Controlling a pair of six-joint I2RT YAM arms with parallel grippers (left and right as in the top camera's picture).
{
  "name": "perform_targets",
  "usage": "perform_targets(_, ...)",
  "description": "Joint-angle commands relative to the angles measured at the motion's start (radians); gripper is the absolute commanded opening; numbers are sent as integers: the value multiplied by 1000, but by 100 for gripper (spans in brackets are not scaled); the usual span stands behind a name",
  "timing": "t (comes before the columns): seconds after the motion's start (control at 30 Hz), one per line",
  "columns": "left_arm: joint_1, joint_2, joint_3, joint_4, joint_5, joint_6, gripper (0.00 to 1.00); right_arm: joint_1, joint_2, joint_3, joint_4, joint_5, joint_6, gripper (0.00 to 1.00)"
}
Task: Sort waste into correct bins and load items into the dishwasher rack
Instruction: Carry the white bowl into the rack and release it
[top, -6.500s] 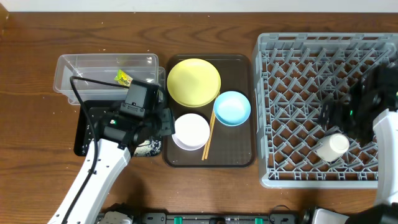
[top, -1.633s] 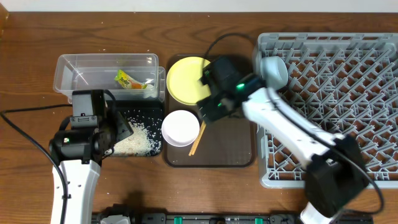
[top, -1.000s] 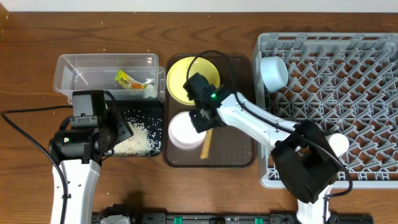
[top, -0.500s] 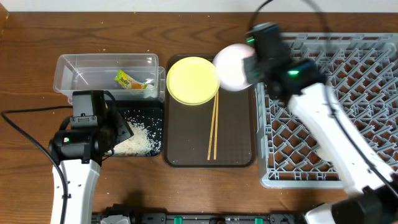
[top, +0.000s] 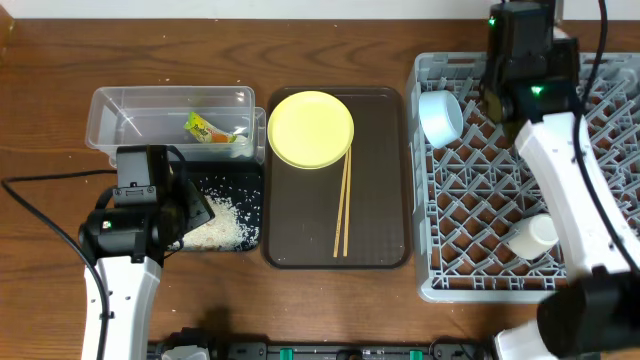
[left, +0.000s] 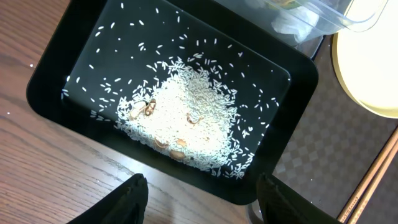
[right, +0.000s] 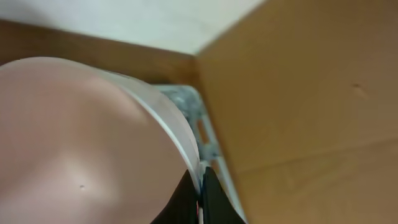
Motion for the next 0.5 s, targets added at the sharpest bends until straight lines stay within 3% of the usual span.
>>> perform_targets(0.0, 5, 1, -2, -2, -8, 2, 59, -35, 80, 11, 38, 163, -117, 1)
perform_targets(0.47, 5, 1, -2, -2, -8, 1, 59, -19, 295, 11, 82, 209, -132, 1)
